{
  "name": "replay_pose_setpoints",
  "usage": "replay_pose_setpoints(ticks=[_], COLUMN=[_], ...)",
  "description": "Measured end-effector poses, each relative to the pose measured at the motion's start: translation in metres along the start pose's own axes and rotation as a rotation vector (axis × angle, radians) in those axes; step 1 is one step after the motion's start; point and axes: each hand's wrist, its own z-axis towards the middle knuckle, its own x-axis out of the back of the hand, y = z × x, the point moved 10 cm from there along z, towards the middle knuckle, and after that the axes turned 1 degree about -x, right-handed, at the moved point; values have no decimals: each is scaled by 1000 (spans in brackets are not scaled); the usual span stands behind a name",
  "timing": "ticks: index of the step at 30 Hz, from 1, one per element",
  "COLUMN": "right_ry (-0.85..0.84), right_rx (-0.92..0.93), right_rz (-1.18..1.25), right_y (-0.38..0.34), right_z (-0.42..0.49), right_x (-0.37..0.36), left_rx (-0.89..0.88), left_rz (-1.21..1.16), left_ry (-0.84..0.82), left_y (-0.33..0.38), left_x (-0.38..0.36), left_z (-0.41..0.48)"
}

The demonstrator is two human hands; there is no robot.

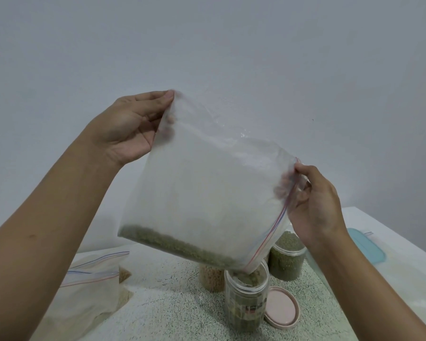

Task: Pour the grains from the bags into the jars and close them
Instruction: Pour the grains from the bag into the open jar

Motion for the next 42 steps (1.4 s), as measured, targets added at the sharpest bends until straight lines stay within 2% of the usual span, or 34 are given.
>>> replay_pose_setpoints(ticks=[18, 35, 42], right_ry=[-41, -60, -60], right_rx=[75, 127, 184], right_rz=[-56, -5, -134], right_y=[-4, -8, -9], right_z=[-1, -2, -2], right_x=[0, 1, 3], left_rx=[0, -12, -16], left_rz=[17, 37, 40], left_ry=[-4, 1, 0], left_y=[1, 4, 4], left_x=[-2, -2, -3], left_z=[-1, 0, 0])
